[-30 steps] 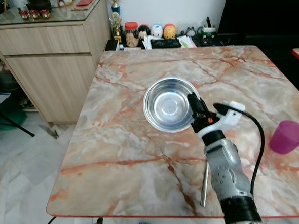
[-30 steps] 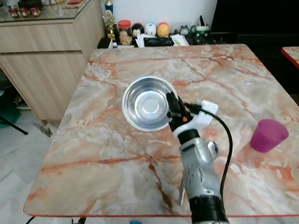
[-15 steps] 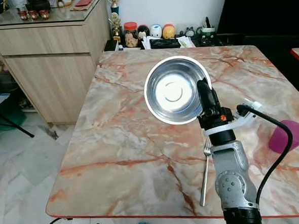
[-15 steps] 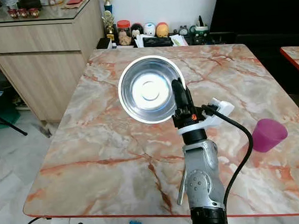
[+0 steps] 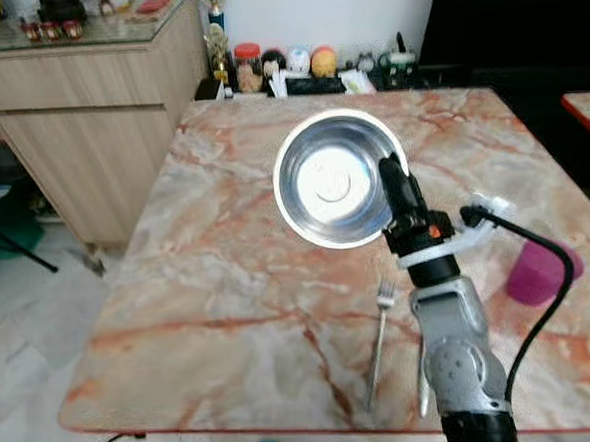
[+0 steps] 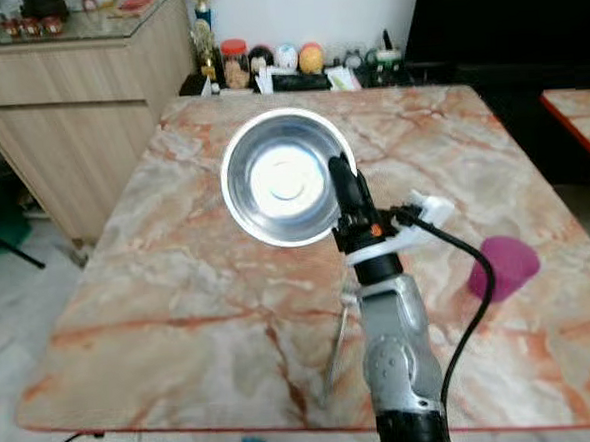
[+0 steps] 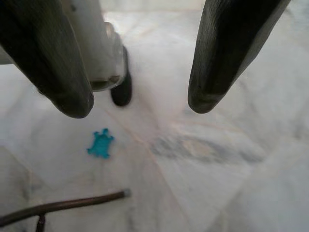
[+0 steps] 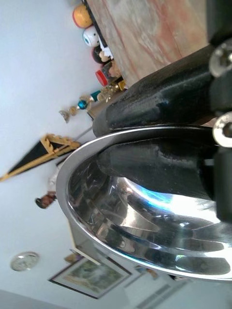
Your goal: Setting the table
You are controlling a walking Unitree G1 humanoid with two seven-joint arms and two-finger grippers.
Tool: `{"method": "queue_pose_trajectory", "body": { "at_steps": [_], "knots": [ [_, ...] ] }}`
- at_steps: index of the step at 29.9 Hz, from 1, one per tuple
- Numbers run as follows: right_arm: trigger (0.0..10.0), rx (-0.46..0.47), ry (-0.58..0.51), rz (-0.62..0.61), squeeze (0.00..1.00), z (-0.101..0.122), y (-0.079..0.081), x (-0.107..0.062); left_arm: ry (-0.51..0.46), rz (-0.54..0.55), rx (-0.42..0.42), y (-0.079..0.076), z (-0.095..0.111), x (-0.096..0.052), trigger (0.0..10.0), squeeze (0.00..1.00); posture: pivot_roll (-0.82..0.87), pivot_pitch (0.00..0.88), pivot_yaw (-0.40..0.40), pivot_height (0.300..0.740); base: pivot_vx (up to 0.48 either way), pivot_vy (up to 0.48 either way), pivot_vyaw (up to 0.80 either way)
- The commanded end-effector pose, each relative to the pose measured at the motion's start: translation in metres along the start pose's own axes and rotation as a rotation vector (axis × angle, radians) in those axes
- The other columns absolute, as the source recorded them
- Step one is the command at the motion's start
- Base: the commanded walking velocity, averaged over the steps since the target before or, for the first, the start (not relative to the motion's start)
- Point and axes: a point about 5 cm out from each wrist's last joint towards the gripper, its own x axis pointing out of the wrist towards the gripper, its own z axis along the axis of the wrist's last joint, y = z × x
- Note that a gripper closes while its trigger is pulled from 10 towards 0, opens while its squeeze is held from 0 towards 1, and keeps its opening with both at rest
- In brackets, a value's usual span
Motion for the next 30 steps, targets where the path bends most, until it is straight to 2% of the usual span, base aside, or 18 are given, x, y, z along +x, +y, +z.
{"method": "queue_pose_trajectory", "body": {
  "at_steps": [1, 11, 30],
  "knots": [
    [10.0, 0.009, -0.022, 0.043, 0.0, 0.003, 0.011, 0.004, 0.034, 0.008, 0.01, 0.003, -0.009, -0.001, 10.0, 0.0, 0.0, 0.0, -0.007, 0.74, 0.0, -0.48, 0.0],
    [10.0, 0.031, -0.07, 0.119, 0.0, 0.012, 0.024, 0.008, 0.035, 0.003, 0.012, 0.003, -0.009, -0.001, 10.0, 0.0, 0.0, 0.0, -0.006, 0.74, 0.0, -0.48, 0.0],
    [10.0, 0.026, -0.058, 0.127, 0.0, 0.012, 0.026, 0.007, 0.039, -0.003, 0.013, 0.003, -0.01, -0.001, 10.0, 0.0, 0.0, 0.0, -0.006, 0.74, 0.0, -0.48, 0.0]
  ]
}}
